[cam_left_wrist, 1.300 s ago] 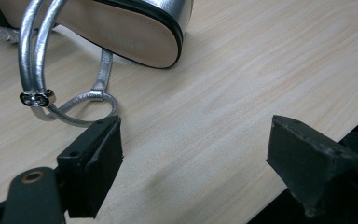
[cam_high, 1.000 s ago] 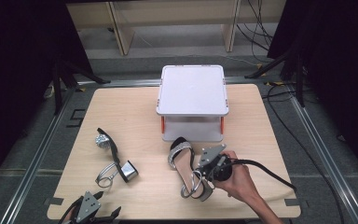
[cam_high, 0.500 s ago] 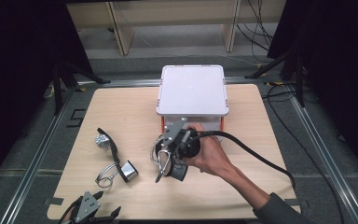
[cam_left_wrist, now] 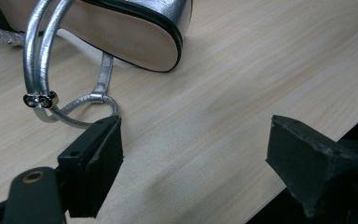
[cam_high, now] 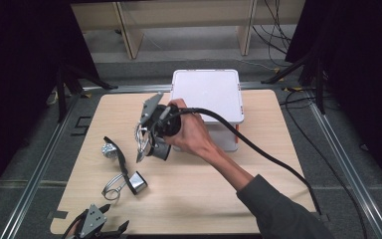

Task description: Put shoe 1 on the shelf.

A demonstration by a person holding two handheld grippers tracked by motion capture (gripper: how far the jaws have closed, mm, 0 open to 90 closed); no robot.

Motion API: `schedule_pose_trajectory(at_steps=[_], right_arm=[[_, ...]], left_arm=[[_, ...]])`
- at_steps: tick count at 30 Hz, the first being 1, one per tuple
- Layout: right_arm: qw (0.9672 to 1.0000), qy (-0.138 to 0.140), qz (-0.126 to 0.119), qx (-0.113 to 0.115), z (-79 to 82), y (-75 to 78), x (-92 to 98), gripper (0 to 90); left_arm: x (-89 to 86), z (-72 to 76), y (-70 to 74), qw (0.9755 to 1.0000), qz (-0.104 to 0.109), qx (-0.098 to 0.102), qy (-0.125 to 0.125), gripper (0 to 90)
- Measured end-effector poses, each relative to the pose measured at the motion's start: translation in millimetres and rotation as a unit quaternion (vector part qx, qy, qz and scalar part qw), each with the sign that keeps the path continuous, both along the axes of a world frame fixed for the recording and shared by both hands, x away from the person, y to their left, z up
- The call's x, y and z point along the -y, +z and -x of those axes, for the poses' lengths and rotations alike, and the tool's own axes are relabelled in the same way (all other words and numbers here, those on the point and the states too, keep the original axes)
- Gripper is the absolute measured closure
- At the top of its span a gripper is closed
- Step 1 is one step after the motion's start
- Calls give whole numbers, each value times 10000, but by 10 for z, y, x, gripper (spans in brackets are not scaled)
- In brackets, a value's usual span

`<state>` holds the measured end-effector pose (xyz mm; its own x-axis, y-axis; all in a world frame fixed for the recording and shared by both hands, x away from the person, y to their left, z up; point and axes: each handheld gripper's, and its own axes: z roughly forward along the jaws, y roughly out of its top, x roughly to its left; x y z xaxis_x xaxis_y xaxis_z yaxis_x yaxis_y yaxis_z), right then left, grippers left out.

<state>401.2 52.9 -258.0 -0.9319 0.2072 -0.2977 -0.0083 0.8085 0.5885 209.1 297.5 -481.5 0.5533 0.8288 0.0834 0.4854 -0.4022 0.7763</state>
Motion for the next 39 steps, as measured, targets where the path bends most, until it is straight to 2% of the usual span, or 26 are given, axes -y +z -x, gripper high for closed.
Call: schedule_pose_trajectory(at_steps=[1, 2, 3, 5, 6, 7, 10, 11, 12, 13, 14, 17, 18, 19, 21, 23, 24, 25, 26, 27, 31, 33, 36, 39], right_arm=[[9999, -86, -91, -36, -30, 36, -38, 888], [9998, -131, -145, 4, -126, 123, -79, 888], [9998, -151, -138, -8, -171, 174, -93, 888], [9996, -189, -184, 54, -215, 216, -103, 888], [9992, -259, -275, 109, -307, 304, -104, 887], [9992, -259, -275, 109, -307, 304, -104, 887], [9977, -411, -483, 258, -480, 450, -55, 888], [9977, -411, -483, 258, -480, 450, -55, 888], [9973, -397, -482, 395, -579, 521, -10, 887], [9972, -425, -482, 372, -630, 560, 22, 888], [9965, -531, -429, 486, -671, 588, 54, 888], [9959, -619, -449, 474, -746, 631, 112, 888], [9945, -764, -474, 529, -816, 667, 175, 888], [9945, -764, -474, 529, -816, 667, 175, 888], [9923, -969, -513, 579, -913, 704, 276, 888], [9914, -1035, -524, 597, -946, 710, 313, 888], [9894, -1202, -520, 632, -1003, 719, 381, 888], [9894, -1202, -520, 632, -1003, 719, 381, 888], [9879, -1329, -533, 600, -1060, 720, 430, 888], [9879, -1329, -533, 600, -1060, 720, 430, 888], [9838, -1608, -444, 656, -1176, 727, 502, 888], [9829, -1657, -455, 660, -1200, 725, 514, 887], [9779, -1890, -686, 572, -1320, 678, 609, 888], [9765, -1976, -631, 579, -1399, 610, 656, 888]], left_arm=[[-1, 1, 4, 10000, -25, 2, -11, 179], [0, 1, 2, 10000, -14, -4, -9, 178], [0, 2, -3, 10000, 22, -11, 3, 179], [0, 3, -1, 10000, 23, 4, -1, 179], [1, 3, -1, 10000, 28, 7, -6, 179], [2, 3, -1, 10000, 28, 1, -6, 179], [-6, 5, 4, 10000, 6, 8, -17, 179], [-5, 6, 6, 10000, 2, 3, -29, 179], [-1, 5, 1, 10000, 37, -15, -11, 179], [-1, 5, 1, 10000, 37, -15, -11, 179], [-9, 5, 6, 10000, -18, 10, -32, 179], [2, 8, 2, 10000, 36, 10, -18, 179], [-8, 8, 8, 10000, -18, -11, -41, 179], [-3, 6, 1, 10000, 27, 6, -5, 179], [1, 6, 0, 10000, 42, 30, -19, 179], [-9, 7, 8, 10000, -31, -41, -56, 179], [-4, 7, 6, 10000, -3, 7, -31, 179], [-4, 7, 6, 10000, -3, 7, -31, 179], [1, 8, 6, 10000, 8, -29, -42, 179], [1, 8, 6, 10000, 8, -29, -42, 179], [5, 10, 4, 10000, 43, -15, -37, 179], [-5, 8, 8, 10000, -26, -2, -56, 179], [-1, 8, 4, 10000, -4, 44, -42, 179], [-2, 9, 3, 10000, 6, 45, -40, 179]])
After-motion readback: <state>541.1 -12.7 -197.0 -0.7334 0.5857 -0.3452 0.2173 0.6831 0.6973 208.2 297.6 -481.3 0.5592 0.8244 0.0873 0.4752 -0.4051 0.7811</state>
